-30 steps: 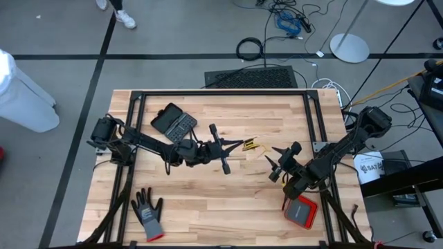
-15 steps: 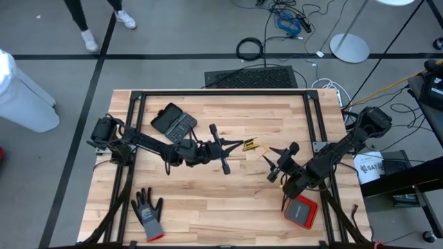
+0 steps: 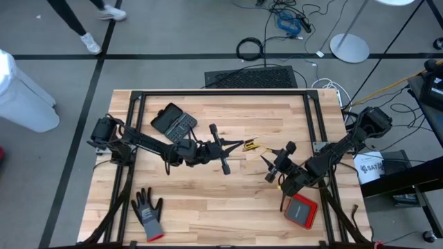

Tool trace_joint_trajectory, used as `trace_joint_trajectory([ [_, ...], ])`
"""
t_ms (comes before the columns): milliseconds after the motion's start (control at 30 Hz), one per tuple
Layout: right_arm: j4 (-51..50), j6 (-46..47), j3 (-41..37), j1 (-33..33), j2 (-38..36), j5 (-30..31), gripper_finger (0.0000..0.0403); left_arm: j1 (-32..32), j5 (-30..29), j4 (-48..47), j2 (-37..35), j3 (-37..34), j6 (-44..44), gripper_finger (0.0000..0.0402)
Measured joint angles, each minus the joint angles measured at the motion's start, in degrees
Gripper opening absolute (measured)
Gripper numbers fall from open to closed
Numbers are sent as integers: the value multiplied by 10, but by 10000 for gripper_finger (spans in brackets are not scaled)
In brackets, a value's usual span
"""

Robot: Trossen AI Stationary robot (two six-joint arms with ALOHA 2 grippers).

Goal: Coil cords
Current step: Coil the yellow wire onto the spool

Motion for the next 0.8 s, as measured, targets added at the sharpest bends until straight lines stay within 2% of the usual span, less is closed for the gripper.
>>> trace_joint_trajectory([
  [233, 0, 0, 0, -8, 0, -13, 87, 0, 0, 3, 0, 0, 0, 2],
  [533, 0, 1, 0, -10, 0, -19, 10, 0, 0, 2, 0, 0, 0, 2],
  [800, -1, 19, 15, -12, 0, -19, 2, 0, 0, 2, 0, 0, -1, 2],
])
